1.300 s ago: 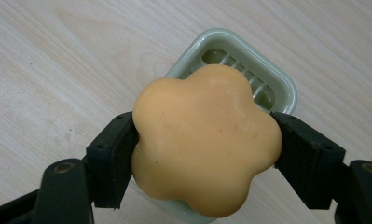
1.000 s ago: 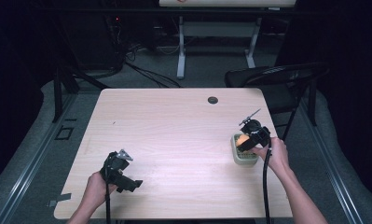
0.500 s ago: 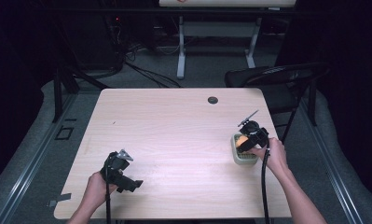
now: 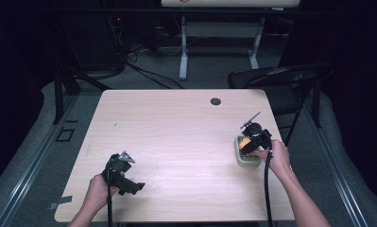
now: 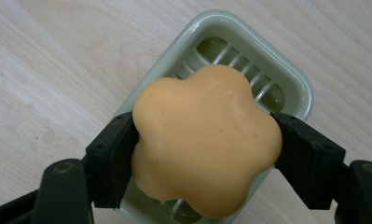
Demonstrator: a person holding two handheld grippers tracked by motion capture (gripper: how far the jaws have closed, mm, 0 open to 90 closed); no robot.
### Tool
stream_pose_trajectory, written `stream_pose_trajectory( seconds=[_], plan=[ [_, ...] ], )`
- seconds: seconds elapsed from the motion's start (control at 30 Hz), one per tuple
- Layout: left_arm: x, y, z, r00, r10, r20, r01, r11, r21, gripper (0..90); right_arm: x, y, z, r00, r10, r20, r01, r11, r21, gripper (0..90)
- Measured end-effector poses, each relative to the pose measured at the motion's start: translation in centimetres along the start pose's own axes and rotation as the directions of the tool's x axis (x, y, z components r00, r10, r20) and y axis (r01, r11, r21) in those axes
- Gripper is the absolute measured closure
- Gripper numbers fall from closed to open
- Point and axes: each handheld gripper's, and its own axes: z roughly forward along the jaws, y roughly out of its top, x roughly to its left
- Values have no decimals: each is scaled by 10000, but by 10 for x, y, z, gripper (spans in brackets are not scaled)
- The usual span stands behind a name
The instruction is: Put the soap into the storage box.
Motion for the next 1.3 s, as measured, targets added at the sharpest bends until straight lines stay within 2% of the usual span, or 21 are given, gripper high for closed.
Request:
stream_pose_trajectory(
  seconds=[0.07, 0.2, 0.3, 0.33, 0.4, 0.57, 0.7, 0.8, 0.87, 0.9, 0.97, 1.0, 1.1, 1.13, 1.3],
  plan=[
    [0, 0, 0, 10000, 29, -8, -29, 10000, 19, 1, -1, 0, 0, 10000, -91, 23, 91, 9999, 138, 264],
    [0, 0, 1, 10000, 10, 5, -10, 10000, 26, 1, -2, -3, 4, 9999, 77, -138, -78, 9999, -92, 263],
    [0, 0, 1, 10000, 33, 12, -33, 10000, 36, 1, -3, -2, 5, 9999, -63, -85, 64, 9999, 127, 262],
    [0, 0, 1, 10000, 45, 20, -45, 10000, 27, 1, -2, -4, 7, 9998, 119, -178, -119, 9999, -7, 261],
    [0, 0, 1, 10000, 47, 21, -48, 10000, 39, 1, -3, -3, 6, 9999, 21, -141, -21, 10000, 20, 253],
    [-1, 0, 1, 10000, 60, -35, -60, 10000, 25, 0, -4, -3, -3, 9999, 60, -81, -62, 9997, -253, 233],
    [-1, 0, 1, 10000, 53, -35, -53, 10000, 38, 1, -4, -5, -7, 9996, 120, -250, -130, 9991, -404, 189],
    [-1, 0, 1, 10000, 63, -40, -63, 10000, 39, 1, -5, -6, -12, 9996, -25, -287, 12, 9989, -465, 141],
    [-1, 0, 0, 10000, 60, -55, -60, 10000, 18, 1, -4, -7, -13, 9996, 38, -283, -55, 9981, -620, 140],
    [-1, 0, 0, 10000, 49, -49, -49, 10000, 19, 1, -3, -8, -14, 9989, 145, -456, -185, 9960, -874, 128],
    [-1, 0, 0, 10000, 47, -53, -47, 10000, 30, 1, -3, -8, -17, 9986, -13, -534, -27, 9971, -761, 118],
    [-1, 0, 0, 10000, 57, -44, -57, 10000, 10, 1, -2, -9, -21, 9986, -75, -521, 34, 9970, -778, 83],
    [-1, 0, 0, 10000, 60, -37, -60, 10000, -2, 1, -2, -12, -26, 9984, -192, -524, 149, 9965, -821, 77],
    [-1, 0, 0, 10000, 58, -47, -58, 10000, -2, 1, 0, -14, -29, 9985, -66, -534, 8, 9942, -1078, 65],
    [-1, 0, 0, 10000, 82, -31, -82, 10000, 2, 0, 3, -17, -37, 9978, -227, -626, 153, 9931, -1166, 59]
  ],
)
